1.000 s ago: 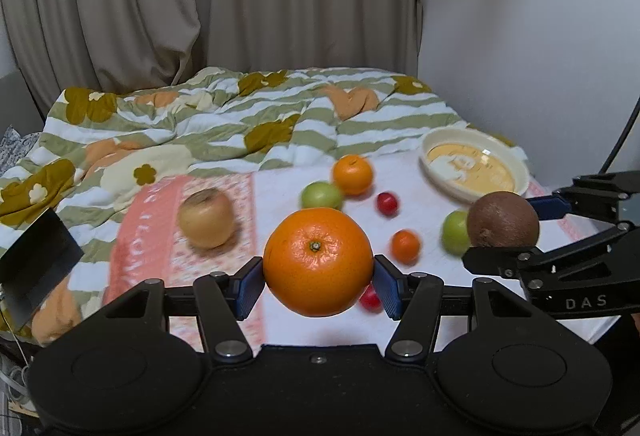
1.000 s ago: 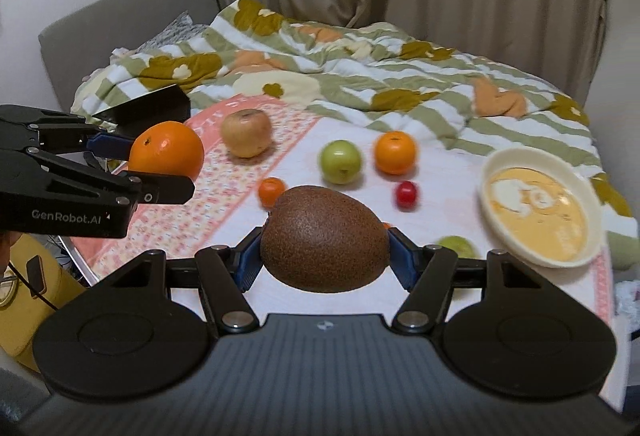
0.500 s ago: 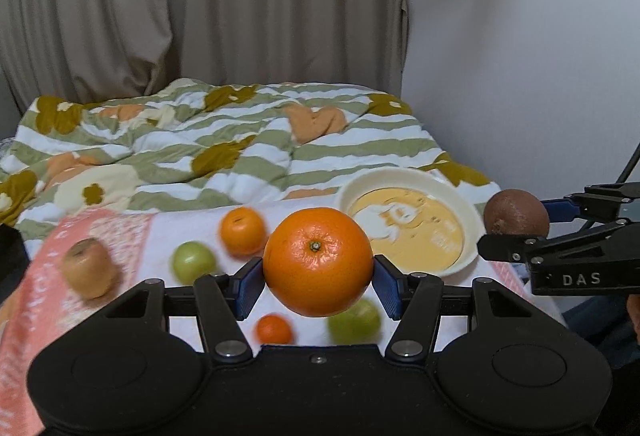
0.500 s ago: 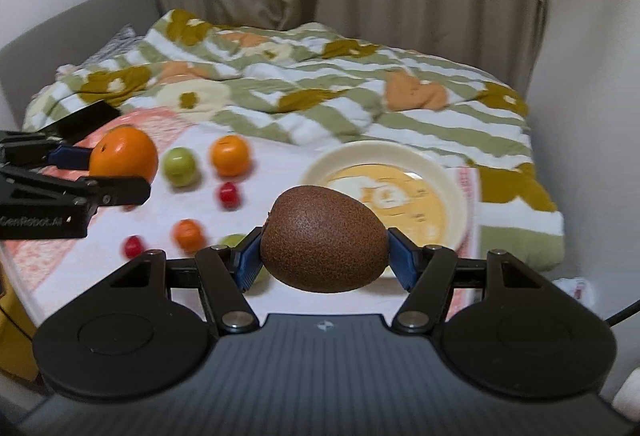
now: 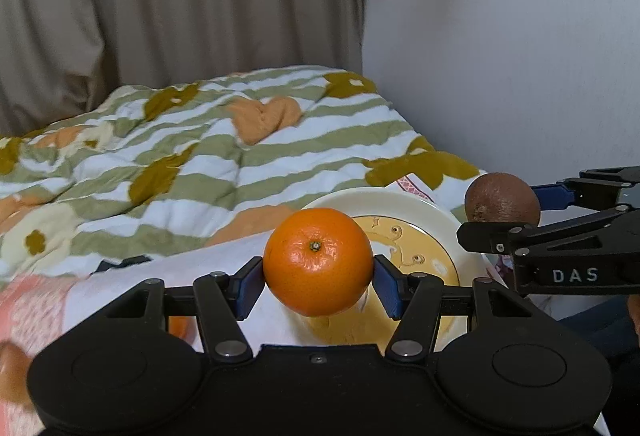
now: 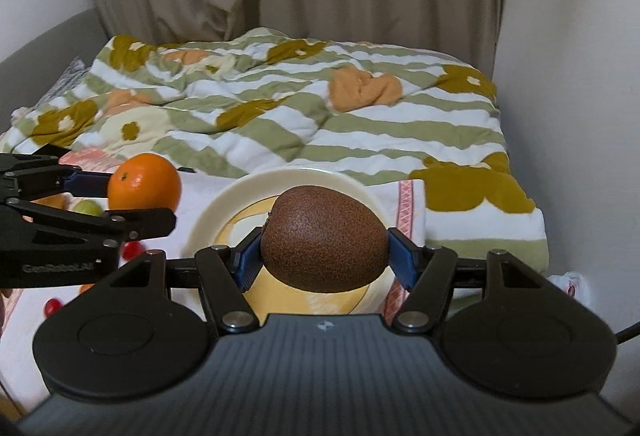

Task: Organize fruits
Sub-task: 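Carry the orange and kiwi with both tools over the white bowl, then lower the orange and kiwi into the bowl and open both tools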

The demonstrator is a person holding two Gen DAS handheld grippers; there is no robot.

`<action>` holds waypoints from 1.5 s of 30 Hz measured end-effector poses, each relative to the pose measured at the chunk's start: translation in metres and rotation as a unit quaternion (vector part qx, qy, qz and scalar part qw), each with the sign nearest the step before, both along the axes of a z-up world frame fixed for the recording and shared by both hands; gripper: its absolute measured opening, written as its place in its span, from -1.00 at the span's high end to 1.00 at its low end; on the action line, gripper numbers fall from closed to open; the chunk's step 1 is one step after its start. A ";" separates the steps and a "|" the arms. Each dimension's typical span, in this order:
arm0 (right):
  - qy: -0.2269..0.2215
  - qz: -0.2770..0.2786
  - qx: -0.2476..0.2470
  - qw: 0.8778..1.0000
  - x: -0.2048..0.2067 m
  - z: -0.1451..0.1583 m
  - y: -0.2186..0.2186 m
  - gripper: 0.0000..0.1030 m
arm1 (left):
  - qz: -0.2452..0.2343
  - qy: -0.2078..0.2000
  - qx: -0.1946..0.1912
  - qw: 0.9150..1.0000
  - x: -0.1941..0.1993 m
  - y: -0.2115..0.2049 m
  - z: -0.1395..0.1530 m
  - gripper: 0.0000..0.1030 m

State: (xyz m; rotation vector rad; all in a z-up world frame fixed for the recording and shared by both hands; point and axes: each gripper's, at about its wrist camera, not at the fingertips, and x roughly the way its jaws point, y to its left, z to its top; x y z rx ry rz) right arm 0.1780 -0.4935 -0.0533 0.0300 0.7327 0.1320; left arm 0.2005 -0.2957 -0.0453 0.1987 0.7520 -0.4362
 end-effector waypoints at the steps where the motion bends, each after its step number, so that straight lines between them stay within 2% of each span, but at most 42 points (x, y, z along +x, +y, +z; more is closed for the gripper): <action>1: 0.003 -0.005 0.000 1.000 0.007 -0.003 -0.003 -0.55 | -0.005 0.003 0.003 1.000 0.007 -0.004 -0.005 -0.21; 9: 0.025 -0.034 0.006 0.999 0.040 -0.024 -0.024 -0.55 | -0.044 0.024 0.036 0.998 0.054 -0.038 -0.041 -0.21; 18: 0.042 -0.059 0.009 0.997 0.050 -0.037 -0.040 -0.55 | -0.070 0.039 0.066 0.995 0.071 -0.059 -0.068 -0.23; 19: 0.042 -0.061 0.009 0.997 0.050 -0.037 -0.042 -0.55 | -0.071 0.040 0.066 0.994 0.071 -0.060 -0.068 -0.24; 20: 0.042 -0.063 0.009 0.997 0.051 -0.037 -0.044 -0.55 | -0.074 0.035 0.066 0.994 0.070 -0.060 -0.068 -0.40; 21: 0.042 -0.065 0.010 0.997 0.051 -0.036 -0.045 -0.55 | -0.078 0.027 0.062 0.995 0.068 -0.059 -0.065 -0.71; 23: 0.041 -0.069 0.012 0.997 0.051 -0.034 -0.048 -0.55 | -0.077 0.011 0.056 0.995 0.064 -0.056 -0.059 -0.93; 30: 0.038 -0.054 0.005 0.998 0.054 -0.025 -0.044 -0.55 | -0.064 0.024 0.056 0.996 0.054 -0.040 -0.043 -0.94; 37: 0.046 -0.015 -0.005 0.999 0.068 -0.034 -0.020 -0.55 | -0.026 0.032 0.062 0.997 0.046 -0.020 -0.034 -0.95; 45: 0.056 0.040 -0.067 0.995 0.079 -0.062 0.018 -0.55 | 0.002 0.038 0.067 0.997 0.037 0.001 -0.031 -0.95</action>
